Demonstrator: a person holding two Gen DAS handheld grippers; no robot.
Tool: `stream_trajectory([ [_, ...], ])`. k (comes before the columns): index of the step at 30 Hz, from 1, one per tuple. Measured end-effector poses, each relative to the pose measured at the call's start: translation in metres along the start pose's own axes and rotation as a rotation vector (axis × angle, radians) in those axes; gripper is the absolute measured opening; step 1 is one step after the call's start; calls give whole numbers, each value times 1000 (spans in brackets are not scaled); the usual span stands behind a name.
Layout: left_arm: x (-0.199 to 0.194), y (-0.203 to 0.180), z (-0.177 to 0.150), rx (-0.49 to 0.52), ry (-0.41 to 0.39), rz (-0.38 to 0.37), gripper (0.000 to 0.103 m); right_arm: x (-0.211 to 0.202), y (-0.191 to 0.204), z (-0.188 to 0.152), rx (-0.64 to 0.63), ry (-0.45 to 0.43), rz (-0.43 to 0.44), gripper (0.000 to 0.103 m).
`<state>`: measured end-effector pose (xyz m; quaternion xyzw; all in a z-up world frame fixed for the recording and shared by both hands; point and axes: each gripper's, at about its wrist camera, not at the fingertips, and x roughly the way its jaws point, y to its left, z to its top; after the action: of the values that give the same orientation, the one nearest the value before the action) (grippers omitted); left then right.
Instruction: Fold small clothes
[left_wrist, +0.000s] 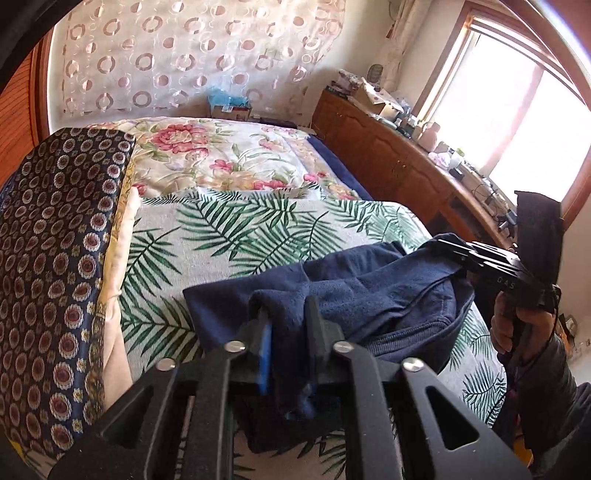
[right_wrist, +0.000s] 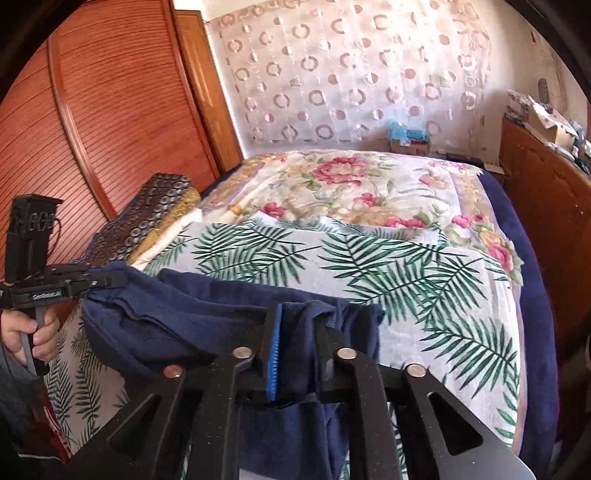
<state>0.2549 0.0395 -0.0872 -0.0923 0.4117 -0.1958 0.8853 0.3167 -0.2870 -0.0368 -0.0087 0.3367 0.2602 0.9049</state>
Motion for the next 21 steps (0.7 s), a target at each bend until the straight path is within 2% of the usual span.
stream_trajectory([
  [1,-3,1,1,-1,-15,2,42,0,-1,1,5,1,2,21],
  [2,-8,2,2,0,-38,4,50,-1,-1,2,3,-2,7,21],
  [3,-13,2,3,7,-54,0,53,-3,0,2,-2,-5,3,22],
  [4,-18,2,3,13,-64,-7,57,-5,0,2,-7,-6,-6,30],
  [5,-22,2,2,14,-73,-14,58,-8,0,2,-11,-11,-21,38],
  [6,-25,3,1,15,-81,-18,58,-11,0,2,-14,-23,-38,52],
  [7,-28,4,-2,19,-89,-19,58,-16,-1,2,-18,-33,-38,55],
  [11,-30,7,-16,23,-86,-24,58,-30,-3,-1,-48,-57,-64,55],
  [17,-13,11,-34,24,-38,-12,58,-28,-7,-28,-70,-21,-8,55],
  [21,8,8,-25,44,-4,-3,58,-26,-7,-37,-82,8,29,55],
])
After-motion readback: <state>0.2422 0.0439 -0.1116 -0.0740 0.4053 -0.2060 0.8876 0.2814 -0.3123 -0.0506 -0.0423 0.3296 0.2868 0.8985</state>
